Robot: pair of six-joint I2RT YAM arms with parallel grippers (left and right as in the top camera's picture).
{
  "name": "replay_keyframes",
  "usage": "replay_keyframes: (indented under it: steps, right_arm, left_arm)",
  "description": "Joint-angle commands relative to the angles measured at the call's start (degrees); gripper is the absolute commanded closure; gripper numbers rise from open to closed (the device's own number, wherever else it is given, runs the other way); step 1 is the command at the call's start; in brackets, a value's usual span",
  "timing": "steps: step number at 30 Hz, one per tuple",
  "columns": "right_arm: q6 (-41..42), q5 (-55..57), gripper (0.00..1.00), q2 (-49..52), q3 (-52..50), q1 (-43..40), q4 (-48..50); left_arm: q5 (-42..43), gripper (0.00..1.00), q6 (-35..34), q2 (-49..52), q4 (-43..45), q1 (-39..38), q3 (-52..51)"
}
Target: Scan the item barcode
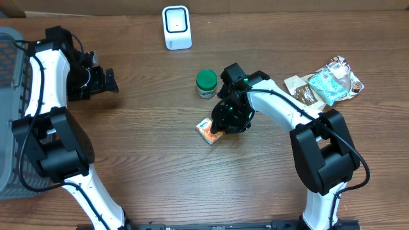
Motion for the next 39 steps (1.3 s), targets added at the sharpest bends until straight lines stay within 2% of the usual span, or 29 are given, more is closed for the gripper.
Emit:
replay_keyframes:
  steps: [1,5,11,15,20,30,39]
  right_arm:
    - [-0.2,-0.4,0.55,0.1,-0.2,0.2,0.2]
    - [0.3,-0.4,0.56,0.1,-0.2,0.3,0.2]
    - [2.4,-0.4,0.61,0.1,-0.2,2.1,0.3]
    - [3.0,-1.7,0.63,0.1,-0.2,6.6,1.9]
    - [3.7,-3.6,0.7,0.1,-0.1,11.0,5.0]
    - [4.5,-3.3,0.69,0.1,2.9,11.8,7.6]
    - [4.2,8.0,0.64,0.1,8.9,7.2,2.7]
  left_arm:
    - [0.0,0.01,0.1,-0.8,0.0,-0.1,0.5]
    - [0.0,0.01,0.1,-0.8,0.0,-0.1,0.5]
    - [0.0,0.01,0.1,-0.8,0.0,-0.1,0.5]
    - [0.0,0.0,0.1,-0.8,0.0,-0.1,0.5]
    - [0.0,0.0,0.1,-0.8,0.0,-0.1,0.5]
    - [0.0,0.0,0.1,-0.8,0.0,-0.1,0.5]
    - [0.0,0.0,0.1,-0.8,0.0,-0.1,0.5]
